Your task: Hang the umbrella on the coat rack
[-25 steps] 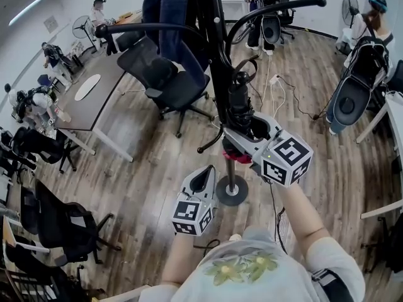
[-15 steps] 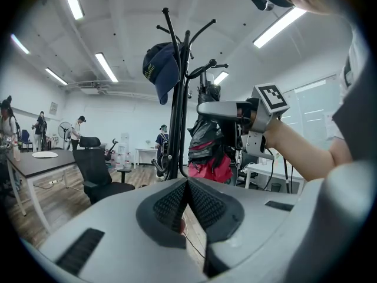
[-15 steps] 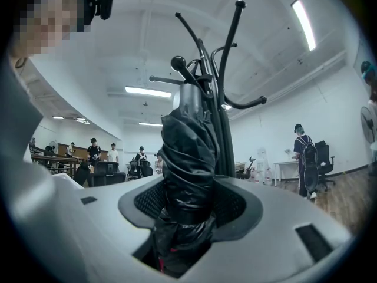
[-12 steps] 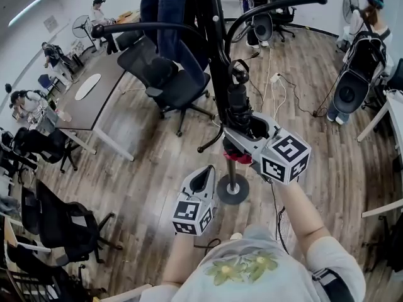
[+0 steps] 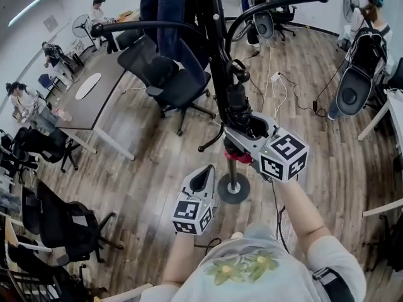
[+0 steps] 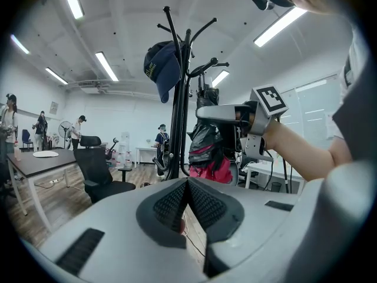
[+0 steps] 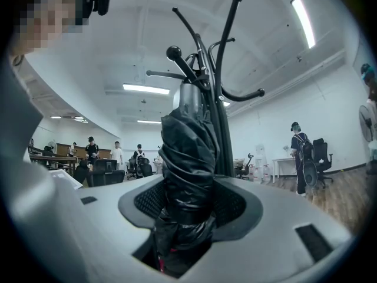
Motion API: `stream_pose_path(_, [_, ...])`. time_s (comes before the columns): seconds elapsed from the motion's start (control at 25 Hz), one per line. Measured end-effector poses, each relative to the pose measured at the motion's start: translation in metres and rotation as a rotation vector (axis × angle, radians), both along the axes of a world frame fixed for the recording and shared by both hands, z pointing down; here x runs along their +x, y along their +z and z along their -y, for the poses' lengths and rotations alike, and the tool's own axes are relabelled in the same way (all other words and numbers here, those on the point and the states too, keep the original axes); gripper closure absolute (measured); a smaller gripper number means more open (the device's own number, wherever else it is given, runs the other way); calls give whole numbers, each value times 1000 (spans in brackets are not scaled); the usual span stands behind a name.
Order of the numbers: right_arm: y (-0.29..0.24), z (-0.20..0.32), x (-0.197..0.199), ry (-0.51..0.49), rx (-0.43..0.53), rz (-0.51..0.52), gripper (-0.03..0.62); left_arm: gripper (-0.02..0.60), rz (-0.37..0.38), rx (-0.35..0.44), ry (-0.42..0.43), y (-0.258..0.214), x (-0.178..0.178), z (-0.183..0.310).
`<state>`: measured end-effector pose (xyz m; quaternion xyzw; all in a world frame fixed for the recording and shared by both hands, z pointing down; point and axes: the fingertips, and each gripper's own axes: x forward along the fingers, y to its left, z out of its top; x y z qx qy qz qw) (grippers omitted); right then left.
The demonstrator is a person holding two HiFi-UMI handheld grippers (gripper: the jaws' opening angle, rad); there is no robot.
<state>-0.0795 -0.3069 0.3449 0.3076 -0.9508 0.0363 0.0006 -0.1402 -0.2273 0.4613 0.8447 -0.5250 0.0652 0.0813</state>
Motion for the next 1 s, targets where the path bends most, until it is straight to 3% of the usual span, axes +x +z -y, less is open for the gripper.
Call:
stream_pose_path(0.72, [32, 15, 0, 42, -40, -45, 364, 577, -5, -17, -1, 7, -1, 4])
stream_pose_path(1.0, [32, 19, 2, 74, 18, 0, 359, 577, -7, -31, -6, 10, -1, 6])
